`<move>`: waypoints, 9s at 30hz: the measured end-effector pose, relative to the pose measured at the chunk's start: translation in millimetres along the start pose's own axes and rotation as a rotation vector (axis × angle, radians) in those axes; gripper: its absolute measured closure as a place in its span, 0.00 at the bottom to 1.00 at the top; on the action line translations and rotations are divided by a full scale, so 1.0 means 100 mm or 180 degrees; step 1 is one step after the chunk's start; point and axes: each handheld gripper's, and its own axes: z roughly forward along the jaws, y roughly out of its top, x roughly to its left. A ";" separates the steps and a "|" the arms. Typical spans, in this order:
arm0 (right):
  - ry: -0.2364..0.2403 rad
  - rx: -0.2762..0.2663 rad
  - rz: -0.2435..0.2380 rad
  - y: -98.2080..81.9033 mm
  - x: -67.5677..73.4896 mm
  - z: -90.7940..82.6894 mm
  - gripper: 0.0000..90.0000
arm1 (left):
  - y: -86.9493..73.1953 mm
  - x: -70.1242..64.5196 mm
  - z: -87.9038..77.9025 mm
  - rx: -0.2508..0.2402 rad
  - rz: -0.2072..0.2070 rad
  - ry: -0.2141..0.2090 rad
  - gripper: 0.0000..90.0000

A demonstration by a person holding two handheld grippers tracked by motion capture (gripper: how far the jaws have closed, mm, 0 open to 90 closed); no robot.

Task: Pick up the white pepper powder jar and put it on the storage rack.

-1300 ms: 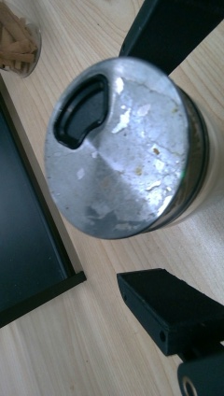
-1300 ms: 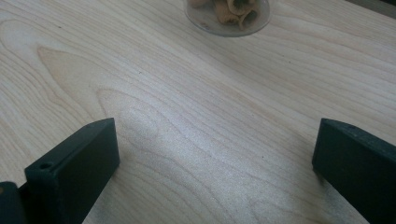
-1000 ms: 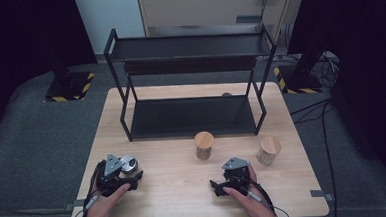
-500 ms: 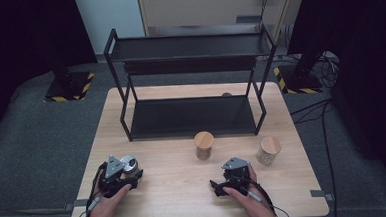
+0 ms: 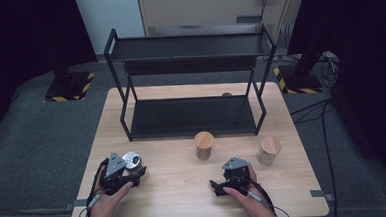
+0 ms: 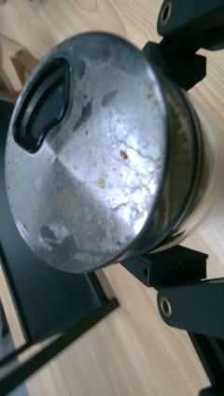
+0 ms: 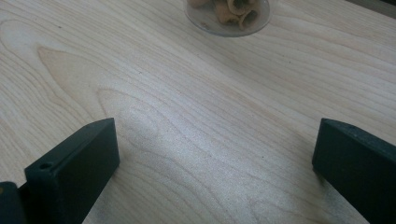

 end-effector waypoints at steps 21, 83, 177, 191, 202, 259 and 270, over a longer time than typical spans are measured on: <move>0.0005 0.0006 0.0007 0.00 0.00 0.00 0.01 | 0.26 0.12 0.22 -0.0025 0.0159 -0.0288 0.32; 0.0004 0.0006 0.0008 0.00 0.00 0.00 0.01 | 1.00 0.32 1.24 0.0074 0.0198 -0.0114 0.32; 0.0006 0.0004 -0.0001 0.00 0.00 0.00 0.01 | 1.16 0.49 2.04 0.0148 0.0051 -0.0223 0.32; 0.0008 0.0007 0.0002 0.00 0.00 0.00 0.01 | 1.16 0.58 2.05 0.0222 -0.0027 -0.0297 0.31; 0.0007 0.0007 0.0011 0.00 0.00 0.00 0.01 | 1.24 0.55 2.00 0.0392 0.0027 -0.0249 0.11; 0.0007 -0.0002 0.0005 0.00 0.00 0.00 0.01 | 0.96 0.23 0.81 0.0264 0.0103 -0.0157 0.05; 0.0011 0.0003 0.0004 0.00 -0.01 0.00 0.01 | 1.01 0.13 0.66 0.0242 0.0144 -0.0221 0.05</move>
